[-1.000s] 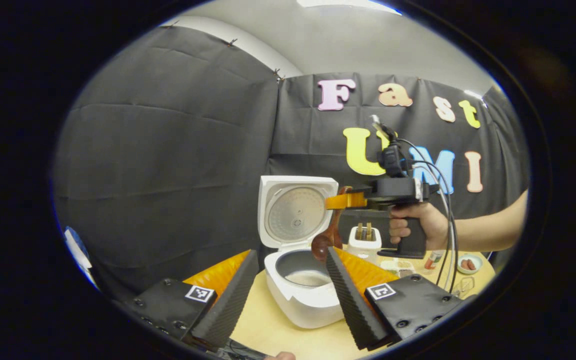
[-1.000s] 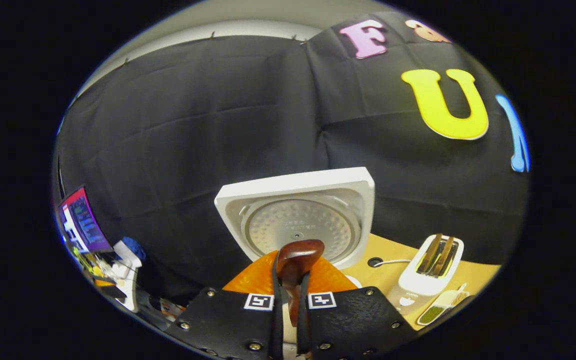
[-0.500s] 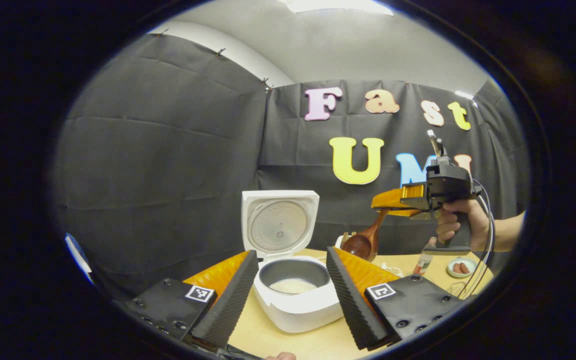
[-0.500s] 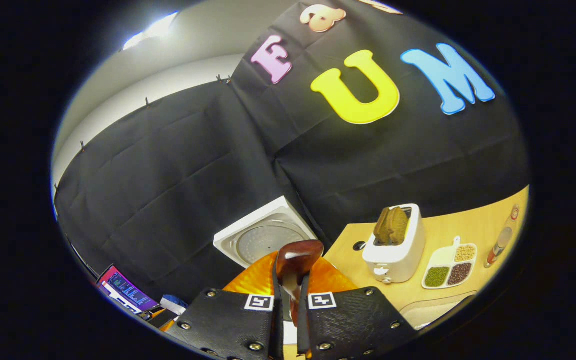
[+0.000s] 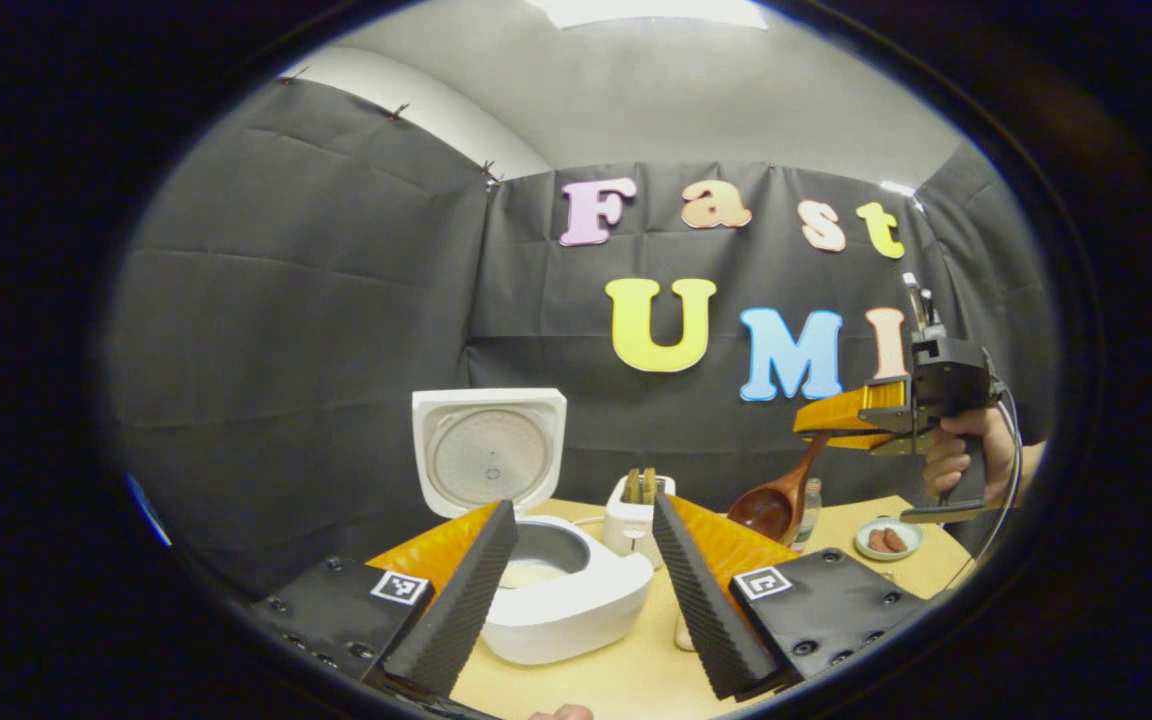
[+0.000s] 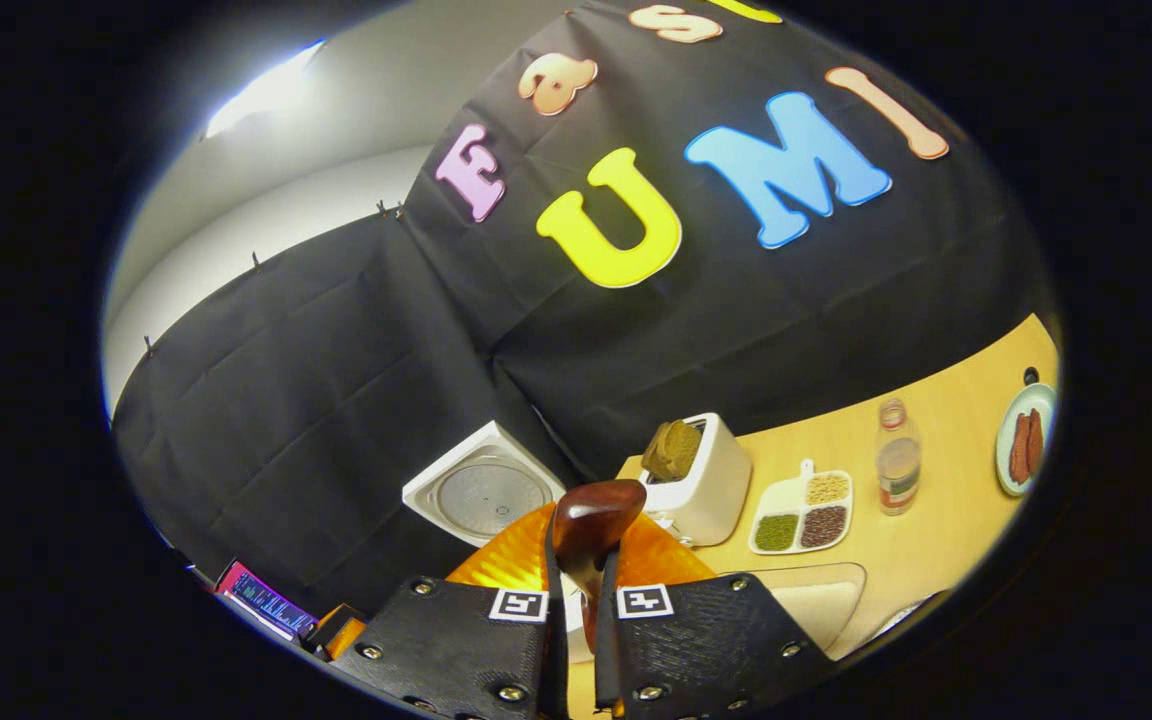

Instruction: Close the left gripper, press the button to open the rice cooker; take a wooden spoon from the chopstick holder with the right hand, scoop a spoonful of rice and pour it into the rice cooker, then put the wooden spoon back into the chopstick holder.

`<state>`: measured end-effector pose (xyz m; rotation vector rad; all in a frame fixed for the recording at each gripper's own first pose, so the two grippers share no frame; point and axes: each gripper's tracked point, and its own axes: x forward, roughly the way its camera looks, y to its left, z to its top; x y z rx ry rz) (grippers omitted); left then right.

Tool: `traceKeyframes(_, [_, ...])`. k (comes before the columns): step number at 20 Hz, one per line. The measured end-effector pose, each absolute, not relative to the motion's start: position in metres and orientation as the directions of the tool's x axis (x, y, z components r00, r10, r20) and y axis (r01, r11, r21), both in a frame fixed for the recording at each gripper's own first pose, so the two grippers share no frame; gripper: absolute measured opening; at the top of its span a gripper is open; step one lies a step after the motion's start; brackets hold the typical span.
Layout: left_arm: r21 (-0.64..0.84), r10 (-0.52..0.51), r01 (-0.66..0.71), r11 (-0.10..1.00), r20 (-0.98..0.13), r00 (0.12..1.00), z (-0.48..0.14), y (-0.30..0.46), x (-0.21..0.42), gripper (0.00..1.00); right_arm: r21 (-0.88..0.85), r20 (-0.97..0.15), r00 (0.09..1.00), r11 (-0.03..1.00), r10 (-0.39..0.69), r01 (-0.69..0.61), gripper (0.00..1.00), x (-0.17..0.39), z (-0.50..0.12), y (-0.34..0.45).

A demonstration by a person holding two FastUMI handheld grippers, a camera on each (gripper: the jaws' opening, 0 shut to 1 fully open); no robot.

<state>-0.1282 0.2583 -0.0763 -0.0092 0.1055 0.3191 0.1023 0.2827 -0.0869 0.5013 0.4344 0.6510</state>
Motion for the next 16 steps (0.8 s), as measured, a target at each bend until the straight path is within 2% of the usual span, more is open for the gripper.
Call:
traceKeyframes(8, [0.006, 0.203, -0.204, 0.979, -0.112, 0.973, -0.079, 0.204, -0.110, 0.92, 0.604, -0.212, 0.837, 0.741, 0.505, -0.294, 0.11, 0.098, -0.084, 0.159])
traceKeyframes(10, [0.013, 0.187, -0.186, 0.982, -0.109, 0.976, -0.079, 0.197, -0.105, 0.95, 0.605, -0.218, 0.853, 0.751, 0.475, -0.264, 0.11, 0.095, -0.088, 0.138])
traceKeyframes(12, [0.014, 0.175, -0.174, 0.985, -0.112, 0.978, -0.078, 0.191, -0.100, 0.92, 0.599, -0.227, 0.864, 0.764, 0.449, -0.240, 0.10, 0.091, -0.091, 0.122])
traceKeyframes(14, [0.012, 0.162, -0.162, 0.987, -0.114, 0.980, -0.079, 0.185, -0.097, 0.92, 0.593, -0.237, 0.873, 0.775, 0.427, -0.219, 0.11, 0.087, -0.094, 0.108])
traceKeyframes(15, [0.011, 0.156, -0.156, 0.988, -0.115, 0.981, -0.079, 0.182, -0.094, 0.95, 0.589, -0.244, 0.876, 0.781, 0.416, -0.207, 0.11, 0.086, -0.097, 0.102])
traceKeyframes(16, [0.012, 0.149, -0.149, 0.989, -0.117, 0.982, -0.079, 0.178, -0.092, 0.92, 0.581, -0.253, 0.879, 0.790, 0.403, -0.195, 0.11, 0.084, -0.101, 0.095])
